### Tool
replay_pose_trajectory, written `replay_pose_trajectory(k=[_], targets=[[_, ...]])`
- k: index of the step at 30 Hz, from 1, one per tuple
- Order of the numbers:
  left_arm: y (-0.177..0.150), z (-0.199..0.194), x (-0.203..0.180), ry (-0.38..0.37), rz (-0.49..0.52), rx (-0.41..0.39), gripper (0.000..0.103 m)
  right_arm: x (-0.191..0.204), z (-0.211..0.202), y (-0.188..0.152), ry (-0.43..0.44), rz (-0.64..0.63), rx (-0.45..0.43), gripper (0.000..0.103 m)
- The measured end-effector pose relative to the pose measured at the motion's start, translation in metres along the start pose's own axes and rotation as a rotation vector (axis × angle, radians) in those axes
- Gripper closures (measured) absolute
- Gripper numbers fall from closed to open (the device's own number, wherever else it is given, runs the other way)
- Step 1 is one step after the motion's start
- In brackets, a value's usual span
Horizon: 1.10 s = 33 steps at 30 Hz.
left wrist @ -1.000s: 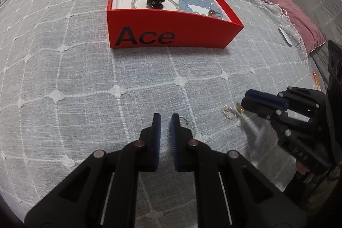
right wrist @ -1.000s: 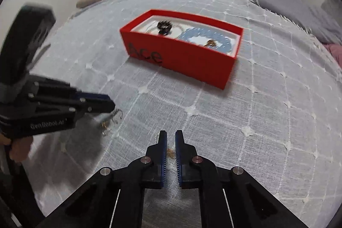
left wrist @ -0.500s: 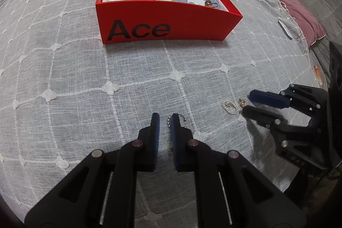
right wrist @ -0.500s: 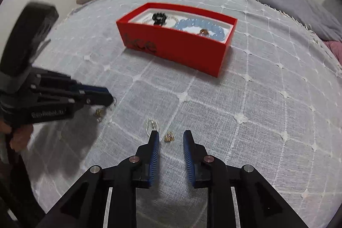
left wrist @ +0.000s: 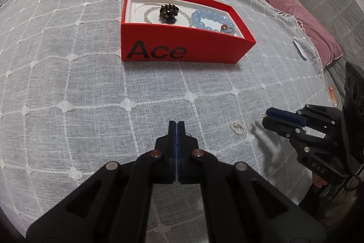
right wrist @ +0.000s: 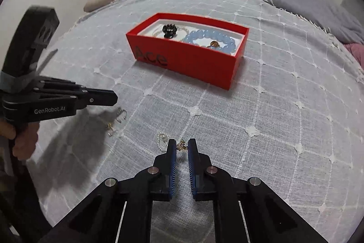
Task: Organize jewelry
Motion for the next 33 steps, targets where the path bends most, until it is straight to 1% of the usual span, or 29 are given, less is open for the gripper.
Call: replay_pose_trajectory(k=[3,5,7,11,13,14,15,16,18,19,20,22,27,29,31,33], targets=[[-0.001,0.0,0.003,-0.001,-0.004,0.006,0.103,-0.007,-0.007,0.002,0.021,0.032,-0.014,0.093],[-0.002,0.001,0.003,-0.017,-0.001,0.011,0.103,-0.01,-0.012,0.004,0.041,0.05,-0.026,0.093],[-0.004,0.001,0.004,-0.018,0.003,0.016,0.103,-0.01,-0.016,0.005,0.043,0.055,-0.036,0.093],[-0.006,0.011,-0.001,-0.023,0.022,0.064,0.101,-0.008,-0.021,0.006,0.054,0.055,-0.046,0.093],[-0.007,0.016,-0.004,0.007,0.034,0.076,0.096,-0.008,-0.022,0.008,0.058,0.055,-0.048,0.093],[-0.007,0.018,-0.006,0.011,0.047,0.08,0.087,-0.008,-0.023,0.008,0.06,0.054,-0.049,0.093],[-0.007,0.02,-0.008,0.01,0.056,0.081,0.084,-0.007,-0.024,0.008,0.062,0.053,-0.051,0.093],[-0.007,0.022,-0.013,0.016,0.077,0.076,0.083,-0.007,-0.024,0.008,0.064,0.054,-0.053,0.093],[-0.007,0.024,-0.021,0.045,0.118,0.063,0.084,-0.006,-0.025,0.008,0.067,0.052,-0.057,0.093],[-0.007,0.025,-0.026,0.064,0.14,0.055,0.088,-0.005,-0.026,0.008,0.069,0.052,-0.059,0.093],[-0.007,0.026,-0.028,0.074,0.151,0.055,0.101,-0.005,-0.026,0.008,0.071,0.052,-0.06,0.093],[-0.007,0.024,-0.031,0.079,0.161,0.05,0.102,-0.006,-0.027,0.008,0.071,0.052,-0.063,0.093],[0.001,0.01,-0.027,0.048,0.127,0.007,0.103,-0.007,-0.032,0.01,0.075,0.06,-0.078,0.093],[0.002,0.008,-0.023,0.053,0.12,-0.002,0.103,-0.007,-0.033,0.01,0.074,0.061,-0.083,0.093],[0.001,0.009,-0.018,0.051,0.116,0.011,0.103,-0.008,-0.034,0.01,0.075,0.064,-0.085,0.093],[-0.001,0.011,-0.015,0.028,0.099,0.035,0.102,-0.008,-0.035,0.011,0.072,0.066,-0.086,0.093]])
Point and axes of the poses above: each gripper's, at about its wrist camera, not at the fingertips, and z roughly the way its jaws point, x to its left, y to its top, the point moved 1 cm from there along z, roughly the way its jaws point, and after that the axes turned 1 degree about y, right-handed, at the moved point
